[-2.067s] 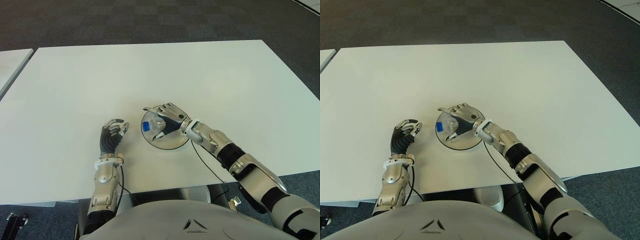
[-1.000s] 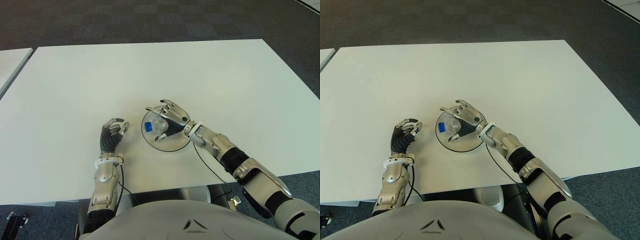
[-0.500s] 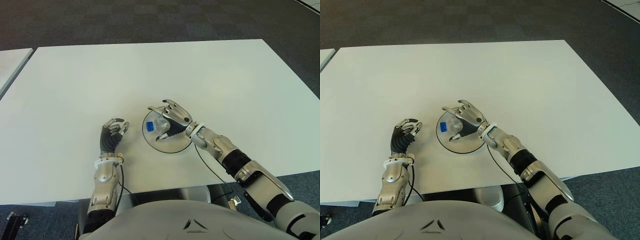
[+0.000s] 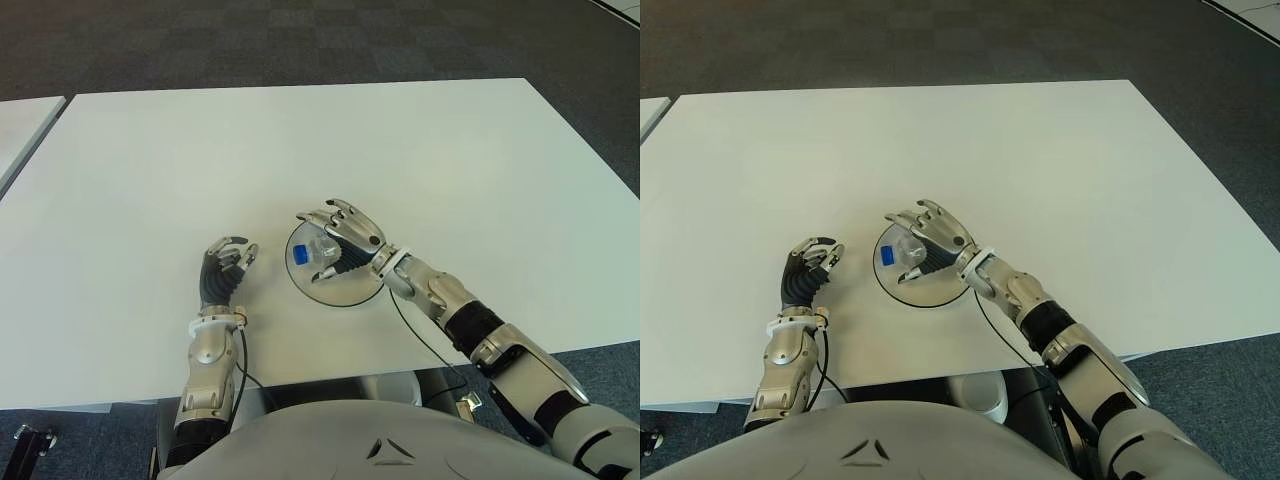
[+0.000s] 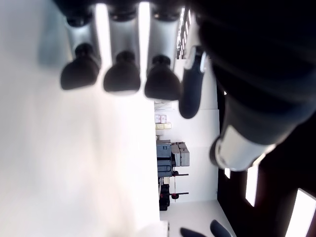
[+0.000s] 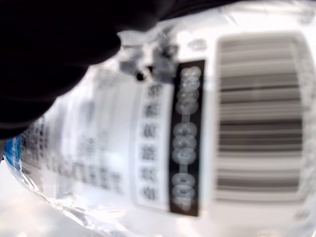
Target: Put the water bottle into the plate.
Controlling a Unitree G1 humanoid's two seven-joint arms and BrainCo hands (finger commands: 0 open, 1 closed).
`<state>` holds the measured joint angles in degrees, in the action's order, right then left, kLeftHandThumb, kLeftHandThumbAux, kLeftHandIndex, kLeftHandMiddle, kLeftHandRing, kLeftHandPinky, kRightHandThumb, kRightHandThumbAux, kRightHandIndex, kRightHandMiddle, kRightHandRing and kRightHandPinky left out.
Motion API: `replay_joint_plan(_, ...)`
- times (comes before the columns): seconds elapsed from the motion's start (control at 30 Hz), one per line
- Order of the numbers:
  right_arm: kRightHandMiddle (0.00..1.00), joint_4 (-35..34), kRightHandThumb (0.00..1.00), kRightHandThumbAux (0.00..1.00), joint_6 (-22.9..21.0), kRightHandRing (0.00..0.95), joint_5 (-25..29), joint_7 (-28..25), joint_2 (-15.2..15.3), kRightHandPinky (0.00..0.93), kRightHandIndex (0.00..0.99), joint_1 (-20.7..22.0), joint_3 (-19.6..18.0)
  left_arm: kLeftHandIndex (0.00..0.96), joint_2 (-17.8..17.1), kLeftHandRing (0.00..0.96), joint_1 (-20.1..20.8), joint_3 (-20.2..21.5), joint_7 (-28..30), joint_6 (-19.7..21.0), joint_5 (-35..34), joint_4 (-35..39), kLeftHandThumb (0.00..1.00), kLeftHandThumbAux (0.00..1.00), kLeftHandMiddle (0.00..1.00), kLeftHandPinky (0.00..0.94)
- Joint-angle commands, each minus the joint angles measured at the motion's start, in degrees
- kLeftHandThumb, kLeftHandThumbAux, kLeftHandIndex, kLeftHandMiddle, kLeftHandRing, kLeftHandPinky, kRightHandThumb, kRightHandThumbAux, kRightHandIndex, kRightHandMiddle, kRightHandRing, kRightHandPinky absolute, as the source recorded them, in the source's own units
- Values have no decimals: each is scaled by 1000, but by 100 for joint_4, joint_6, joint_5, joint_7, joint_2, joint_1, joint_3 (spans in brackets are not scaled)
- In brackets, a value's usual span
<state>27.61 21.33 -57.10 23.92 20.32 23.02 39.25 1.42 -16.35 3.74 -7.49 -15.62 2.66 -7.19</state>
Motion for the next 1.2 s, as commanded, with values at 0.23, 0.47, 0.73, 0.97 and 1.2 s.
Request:
replay_joint_plan(0.23,0,49,0,413,-341,0,-522,902,27,0,0,-184,67,437,-57,844,7,3,35,7,17,-118,701,720,850,805)
replay_joint_plan(0.47,0,44,0,440,-381,0,-583,1179,10,0,0,-190,62,437,-53,846,12,1,16,-27,23,-132,701,720,851,809)
replay_joint_plan(0.73,19,208,116,558,-315,12,-372,1671,-205,0,19,-241,-62,437,-40,847,3,12,3,43,13,-97,701,720,852,808)
replay_joint_plan(0.97,88,361,220,628,-322,52,-336,1989,-311,11,79,-241,-86,437,18,848,-15,22,-41,18,-8,-80,702,720,848,823)
replay_joint_plan(1.2,28,242,262,626,-346,11,-461,1952,-250,0,48,-229,-17,436,71,838,-47,19,-27,85,-58,20,704,720,834,827)
